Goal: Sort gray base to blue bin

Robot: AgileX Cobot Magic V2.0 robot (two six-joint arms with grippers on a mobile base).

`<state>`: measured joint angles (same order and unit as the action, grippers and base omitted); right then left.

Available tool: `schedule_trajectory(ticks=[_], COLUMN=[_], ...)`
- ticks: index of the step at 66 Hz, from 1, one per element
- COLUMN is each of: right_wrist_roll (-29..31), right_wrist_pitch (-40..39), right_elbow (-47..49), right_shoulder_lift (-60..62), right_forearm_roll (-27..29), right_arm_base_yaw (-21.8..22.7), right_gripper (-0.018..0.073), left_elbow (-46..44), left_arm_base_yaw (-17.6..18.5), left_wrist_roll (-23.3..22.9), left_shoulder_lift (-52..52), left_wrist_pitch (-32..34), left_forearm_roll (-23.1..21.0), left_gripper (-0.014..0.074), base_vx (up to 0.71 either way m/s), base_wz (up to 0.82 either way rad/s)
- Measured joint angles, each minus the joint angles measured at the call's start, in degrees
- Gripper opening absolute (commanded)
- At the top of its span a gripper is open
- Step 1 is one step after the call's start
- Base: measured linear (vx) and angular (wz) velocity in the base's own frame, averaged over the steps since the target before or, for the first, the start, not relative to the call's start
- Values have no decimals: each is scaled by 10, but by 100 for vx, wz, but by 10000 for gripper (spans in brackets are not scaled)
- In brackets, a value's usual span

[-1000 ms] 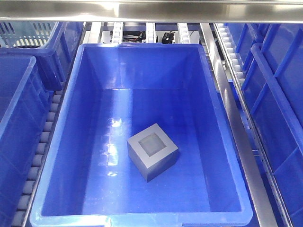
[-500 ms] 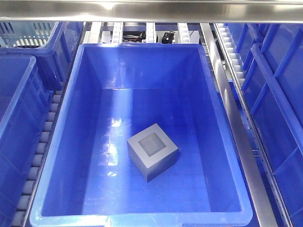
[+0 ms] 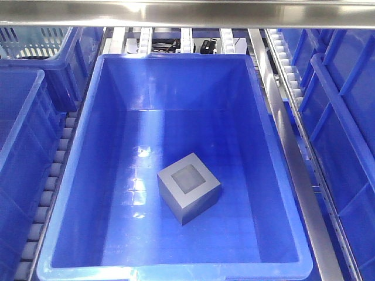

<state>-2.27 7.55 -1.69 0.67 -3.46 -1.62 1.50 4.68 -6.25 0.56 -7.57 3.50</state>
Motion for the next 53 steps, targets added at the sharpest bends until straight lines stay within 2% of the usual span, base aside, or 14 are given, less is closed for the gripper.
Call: schedule_trajectory(ticks=[9,53], right_wrist_roll=[0,0], right_wrist_pitch=[0,0], right_elbow=[0,0], right_shoulder_lift=[0,0], right_forearm_roll=[0,0], right_arm_base_yaw=[0,0], right_gripper=[-9,-9], left_elbow=[0,0], left_arm_base_yaw=[0,0], left_wrist_roll=[0,0], left_shoulder_lift=[0,0], left_wrist_pitch=[1,1], left_forearm_roll=[-11,-13], left_gripper=[-6,-6], base_vx=[0,0], base_wz=[0,0])
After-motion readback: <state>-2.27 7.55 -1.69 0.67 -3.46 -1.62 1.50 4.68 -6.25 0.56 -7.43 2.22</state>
